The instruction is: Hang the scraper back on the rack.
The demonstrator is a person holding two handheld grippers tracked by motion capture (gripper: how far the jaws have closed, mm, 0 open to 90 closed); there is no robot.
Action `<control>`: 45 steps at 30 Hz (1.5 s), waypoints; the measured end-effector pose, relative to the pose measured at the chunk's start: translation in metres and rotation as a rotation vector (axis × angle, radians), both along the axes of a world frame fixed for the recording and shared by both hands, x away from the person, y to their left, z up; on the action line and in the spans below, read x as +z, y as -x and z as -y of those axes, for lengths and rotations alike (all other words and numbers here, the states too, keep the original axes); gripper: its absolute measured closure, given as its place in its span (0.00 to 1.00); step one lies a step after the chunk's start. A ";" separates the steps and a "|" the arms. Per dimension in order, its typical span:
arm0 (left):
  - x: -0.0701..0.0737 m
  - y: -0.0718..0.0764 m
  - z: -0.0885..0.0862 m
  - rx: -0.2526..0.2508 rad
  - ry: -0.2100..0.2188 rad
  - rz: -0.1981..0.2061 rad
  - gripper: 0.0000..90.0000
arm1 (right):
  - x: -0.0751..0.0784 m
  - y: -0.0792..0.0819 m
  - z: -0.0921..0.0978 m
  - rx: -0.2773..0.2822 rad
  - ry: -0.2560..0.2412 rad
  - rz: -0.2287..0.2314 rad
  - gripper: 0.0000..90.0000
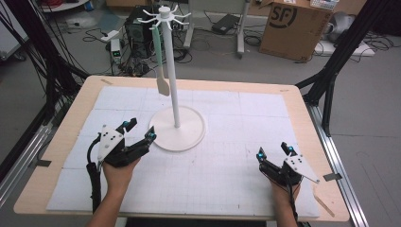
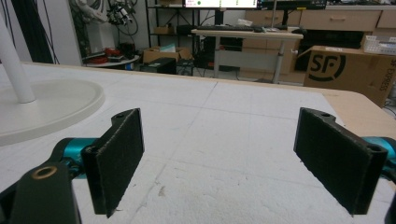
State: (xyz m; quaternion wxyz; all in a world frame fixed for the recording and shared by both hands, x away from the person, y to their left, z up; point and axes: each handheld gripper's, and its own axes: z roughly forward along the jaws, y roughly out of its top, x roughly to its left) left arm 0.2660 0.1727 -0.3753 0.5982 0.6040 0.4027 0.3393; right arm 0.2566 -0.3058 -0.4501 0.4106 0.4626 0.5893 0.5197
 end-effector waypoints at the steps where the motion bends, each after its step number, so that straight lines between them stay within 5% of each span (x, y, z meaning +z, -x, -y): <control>1: -0.003 0.001 -0.004 0.009 -0.003 -0.009 0.37 | 0.000 0.000 0.000 -0.001 0.000 0.000 0.17; 8: -0.027 0.007 -0.016 0.063 -0.076 -0.038 0.37 | 0.000 0.000 0.000 0.001 0.000 -0.001 0.17; 15: -0.042 0.011 -0.020 0.081 -0.101 0.015 0.36 | 0.000 0.000 0.000 0.000 0.001 -0.001 0.17; 22: -0.055 0.011 -0.026 0.095 -0.094 0.052 0.37 | 0.000 0.000 -0.001 0.001 0.002 -0.001 0.17; 32: -0.066 0.007 -0.028 0.082 -0.093 0.007 0.37 | 0.000 0.001 -0.001 0.003 0.007 -0.001 0.17; 45: -0.067 0.008 -0.029 0.077 -0.077 0.012 0.37 | 0.000 0.000 0.000 0.001 0.004 -0.001 0.17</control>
